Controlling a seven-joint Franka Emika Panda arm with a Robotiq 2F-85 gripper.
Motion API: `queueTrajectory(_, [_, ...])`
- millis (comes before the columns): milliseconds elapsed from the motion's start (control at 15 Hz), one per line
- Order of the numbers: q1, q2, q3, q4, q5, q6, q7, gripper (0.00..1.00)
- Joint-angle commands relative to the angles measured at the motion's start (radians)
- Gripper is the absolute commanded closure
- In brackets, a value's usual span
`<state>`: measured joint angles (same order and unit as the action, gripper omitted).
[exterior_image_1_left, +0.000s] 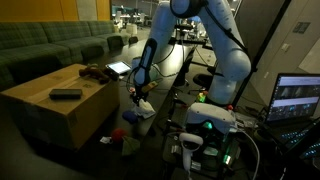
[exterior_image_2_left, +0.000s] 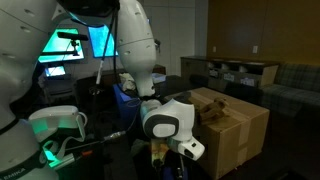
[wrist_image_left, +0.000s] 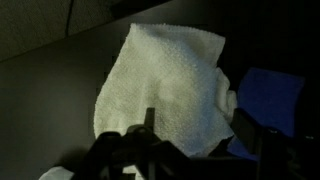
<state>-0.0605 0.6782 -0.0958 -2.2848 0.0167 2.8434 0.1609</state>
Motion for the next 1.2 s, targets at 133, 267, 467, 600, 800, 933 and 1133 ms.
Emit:
queueTrajectory(133, [-0.062, -0.016, 0.077, -0.024, 0.017, 0.032, -0.124, 0.00])
queueTrajectory(267, [-0.087, -0.015, 0.101, -0.026, 0.019, 0.049, -0.161, 0.00])
queueTrajectory(467, [-0.099, -0.011, 0.110, -0.025, 0.014, 0.059, -0.191, 0.00])
queueTrajectory(600, [0.015, -0.114, 0.136, -0.116, 0.026, 0.051, -0.105, 0.00])
queueTrajectory(800, [0.115, -0.185, 0.164, -0.146, 0.013, 0.030, -0.057, 0.00])
queueTrajectory(933, [0.244, -0.214, 0.148, -0.141, -0.008, 0.016, 0.025, 0.00])
queueTrajectory(1133, [0.347, -0.252, 0.161, -0.105, -0.015, -0.072, 0.107, 0.00])
